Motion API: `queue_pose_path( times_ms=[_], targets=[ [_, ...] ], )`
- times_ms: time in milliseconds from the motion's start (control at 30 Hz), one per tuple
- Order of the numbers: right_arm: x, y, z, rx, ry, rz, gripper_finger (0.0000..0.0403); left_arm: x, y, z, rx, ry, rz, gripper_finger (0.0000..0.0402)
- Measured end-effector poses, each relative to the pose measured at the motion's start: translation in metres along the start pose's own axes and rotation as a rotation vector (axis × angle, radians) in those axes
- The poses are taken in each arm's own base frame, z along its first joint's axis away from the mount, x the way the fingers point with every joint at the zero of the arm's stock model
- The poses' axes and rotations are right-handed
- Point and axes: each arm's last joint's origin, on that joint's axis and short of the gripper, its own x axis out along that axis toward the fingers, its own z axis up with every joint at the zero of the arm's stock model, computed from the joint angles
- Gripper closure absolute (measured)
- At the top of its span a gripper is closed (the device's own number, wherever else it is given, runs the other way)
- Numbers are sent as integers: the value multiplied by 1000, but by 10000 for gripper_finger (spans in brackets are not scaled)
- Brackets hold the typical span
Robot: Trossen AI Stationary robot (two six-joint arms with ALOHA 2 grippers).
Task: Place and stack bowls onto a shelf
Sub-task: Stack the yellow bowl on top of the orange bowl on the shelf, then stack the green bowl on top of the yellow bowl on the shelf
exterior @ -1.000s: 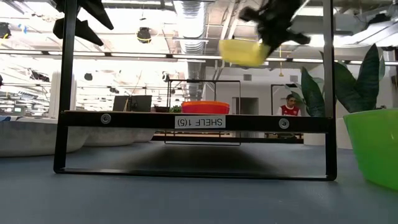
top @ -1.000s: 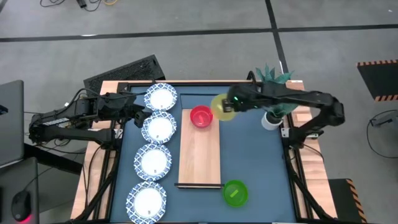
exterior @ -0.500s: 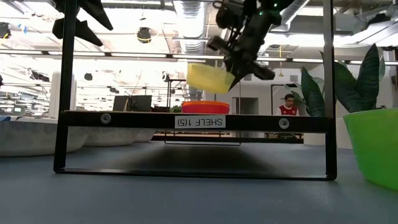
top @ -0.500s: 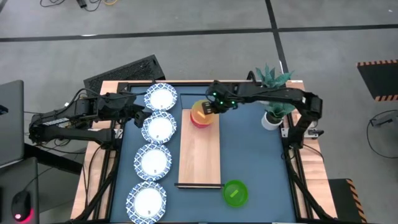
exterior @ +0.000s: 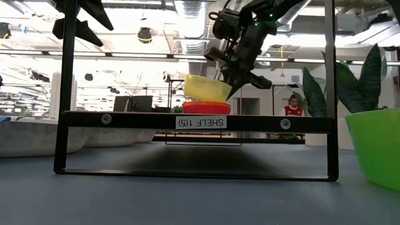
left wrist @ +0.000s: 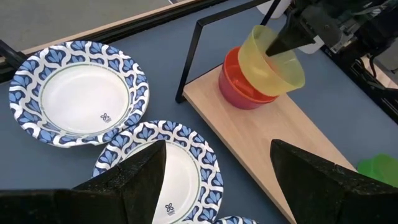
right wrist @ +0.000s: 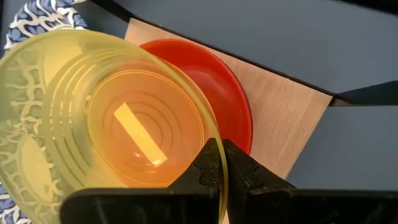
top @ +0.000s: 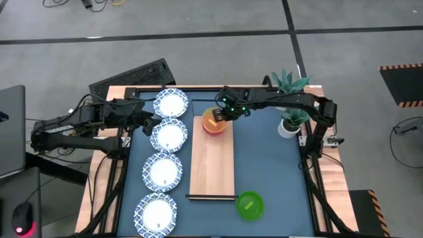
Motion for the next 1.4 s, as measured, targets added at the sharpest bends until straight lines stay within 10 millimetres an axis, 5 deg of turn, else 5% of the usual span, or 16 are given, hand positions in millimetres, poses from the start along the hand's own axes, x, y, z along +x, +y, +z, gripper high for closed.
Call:
queue_pose_path(
  times_ms=[500,900,1067,1200,1400],
  targets=[
    [0,-1,2,-26,-1,4,326,0,0,0,1,0,0,129],
    [-1,-1,8,-45,-31,31,193,0,0,0,1,0,0,129],
    [-29,1,6,-51,-59,72,180,0,0,0,0,1,0,129],
    [-61,-1,-23,-90,30,15,181,0,0,0,-1,10,-12,129],
    [-94,7,-106,-204,160,-182,182,0,0,0,0,9,-11,129]
  ],
)
